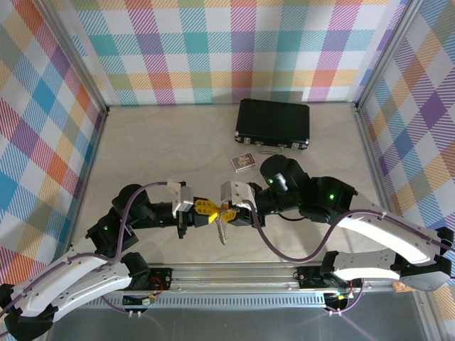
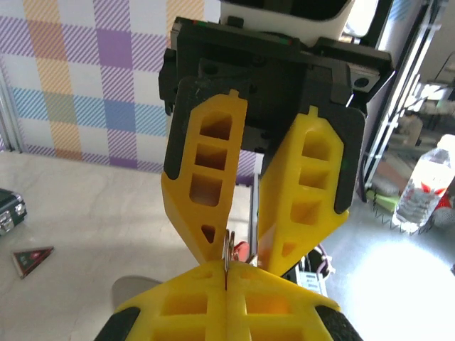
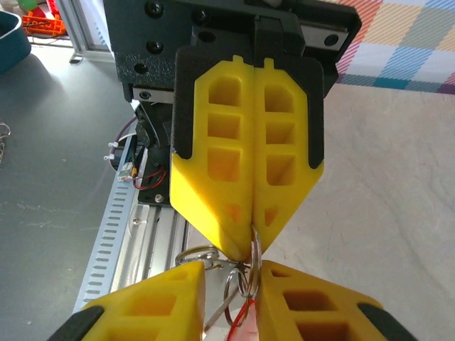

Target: Put the keys on the keyring

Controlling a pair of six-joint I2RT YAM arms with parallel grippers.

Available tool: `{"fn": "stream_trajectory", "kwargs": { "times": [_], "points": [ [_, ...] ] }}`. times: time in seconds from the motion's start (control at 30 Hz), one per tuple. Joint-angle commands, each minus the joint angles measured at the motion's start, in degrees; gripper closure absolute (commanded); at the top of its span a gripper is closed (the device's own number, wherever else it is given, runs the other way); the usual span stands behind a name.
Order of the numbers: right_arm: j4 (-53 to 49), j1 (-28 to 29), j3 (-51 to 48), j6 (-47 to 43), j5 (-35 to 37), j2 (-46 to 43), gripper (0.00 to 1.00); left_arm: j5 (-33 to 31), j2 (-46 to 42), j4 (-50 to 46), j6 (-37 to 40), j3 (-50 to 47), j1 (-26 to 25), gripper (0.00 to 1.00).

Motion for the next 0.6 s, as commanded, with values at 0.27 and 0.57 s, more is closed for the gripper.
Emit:
{"fn": "stream_trajectory", "kwargs": {
  "times": [0.27,0.57],
  "points": [
    [8.34,0.43,-3.42,2.68,-1.28,-4.49,0.81,2.38,-0.96,25.23,-12.03,-6.44,-0.23,1.00],
    [8.09,0.43,-3.71,2.18,0.26,-5.31,1.00,1.92,-1.56,17.74,-8.54,-4.41,-0.24,1.00]
  ]
}}
